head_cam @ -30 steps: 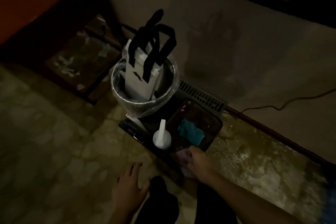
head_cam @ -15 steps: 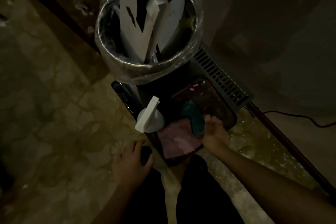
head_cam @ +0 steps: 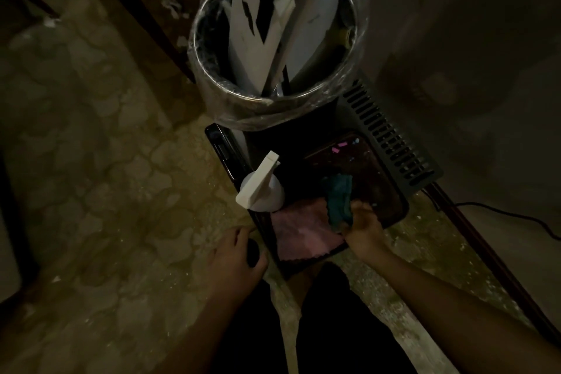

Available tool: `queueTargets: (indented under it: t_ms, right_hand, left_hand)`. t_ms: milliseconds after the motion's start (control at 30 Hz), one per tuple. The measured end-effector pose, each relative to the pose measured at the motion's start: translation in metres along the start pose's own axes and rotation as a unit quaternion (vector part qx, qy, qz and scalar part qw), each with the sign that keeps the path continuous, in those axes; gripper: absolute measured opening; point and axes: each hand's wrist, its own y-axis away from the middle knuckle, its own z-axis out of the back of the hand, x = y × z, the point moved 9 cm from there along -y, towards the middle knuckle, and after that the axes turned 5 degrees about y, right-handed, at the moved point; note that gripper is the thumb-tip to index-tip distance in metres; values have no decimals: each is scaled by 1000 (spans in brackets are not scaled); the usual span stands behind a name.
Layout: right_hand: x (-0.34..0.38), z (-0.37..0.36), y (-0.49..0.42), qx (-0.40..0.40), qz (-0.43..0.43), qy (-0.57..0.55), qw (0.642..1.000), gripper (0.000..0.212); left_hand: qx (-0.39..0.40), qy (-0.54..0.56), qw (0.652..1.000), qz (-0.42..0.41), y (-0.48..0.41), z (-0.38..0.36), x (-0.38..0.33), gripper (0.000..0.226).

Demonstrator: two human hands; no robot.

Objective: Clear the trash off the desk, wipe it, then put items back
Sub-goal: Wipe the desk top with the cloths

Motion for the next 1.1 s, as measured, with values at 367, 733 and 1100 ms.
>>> queueTargets:
  t_ms: [367,733,1100]
  right_hand:
    - [3,67,69,-139,109,-131,976,16]
    - [75,135,167,-171,168,-156,958,17]
    - [224,147,228,-150,262,-193,934,18]
  left_hand:
    - [-17,14,1000,3,27,41,-17,52]
    - [-95,-15,995,-15,72,156,-36,56]
    - [-144,-16,988,-58,64,273,-2,54]
